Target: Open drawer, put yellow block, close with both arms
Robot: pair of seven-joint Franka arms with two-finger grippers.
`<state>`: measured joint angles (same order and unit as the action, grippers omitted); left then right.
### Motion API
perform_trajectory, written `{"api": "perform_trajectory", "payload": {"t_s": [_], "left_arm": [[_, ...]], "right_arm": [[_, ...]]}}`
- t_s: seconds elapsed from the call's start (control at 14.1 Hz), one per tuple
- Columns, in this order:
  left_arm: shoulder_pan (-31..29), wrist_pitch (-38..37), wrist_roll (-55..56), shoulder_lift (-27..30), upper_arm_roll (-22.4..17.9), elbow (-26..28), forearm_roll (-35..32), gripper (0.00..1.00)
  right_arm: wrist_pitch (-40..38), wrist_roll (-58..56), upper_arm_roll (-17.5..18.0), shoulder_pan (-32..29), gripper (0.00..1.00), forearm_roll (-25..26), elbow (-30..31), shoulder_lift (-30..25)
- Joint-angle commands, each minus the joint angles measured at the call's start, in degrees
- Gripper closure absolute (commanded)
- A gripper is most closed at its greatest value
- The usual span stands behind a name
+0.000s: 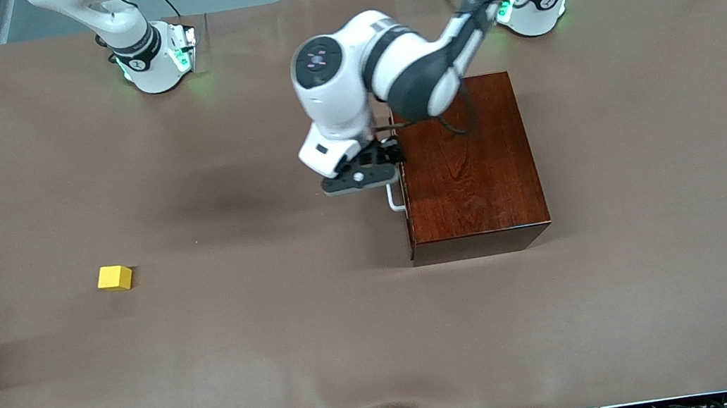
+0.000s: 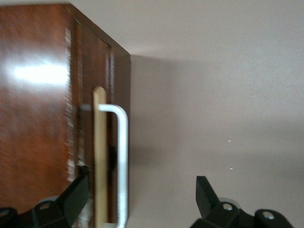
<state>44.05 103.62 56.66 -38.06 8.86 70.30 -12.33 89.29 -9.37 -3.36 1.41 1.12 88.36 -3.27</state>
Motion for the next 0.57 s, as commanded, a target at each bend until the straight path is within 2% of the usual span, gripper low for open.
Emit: {"api": "perform_trajectory", "payload": {"t_s": [0.0,0.5], "left_arm": [[1.38,-0.18,1.43,-3.15,-1.12,-2.72,-1.11,0.0],[2.97,-0.97,0.99,-6.5,-1.56,-1.75,-3.75,0.0]], "right_arm": [[-0.17,-0.13,0.37,-0.7,0.0,0.12,0.06,-0.24],[-0.17,-0.21,0.37,-0.7,0.0,0.12,0.15,-0.24]]}}
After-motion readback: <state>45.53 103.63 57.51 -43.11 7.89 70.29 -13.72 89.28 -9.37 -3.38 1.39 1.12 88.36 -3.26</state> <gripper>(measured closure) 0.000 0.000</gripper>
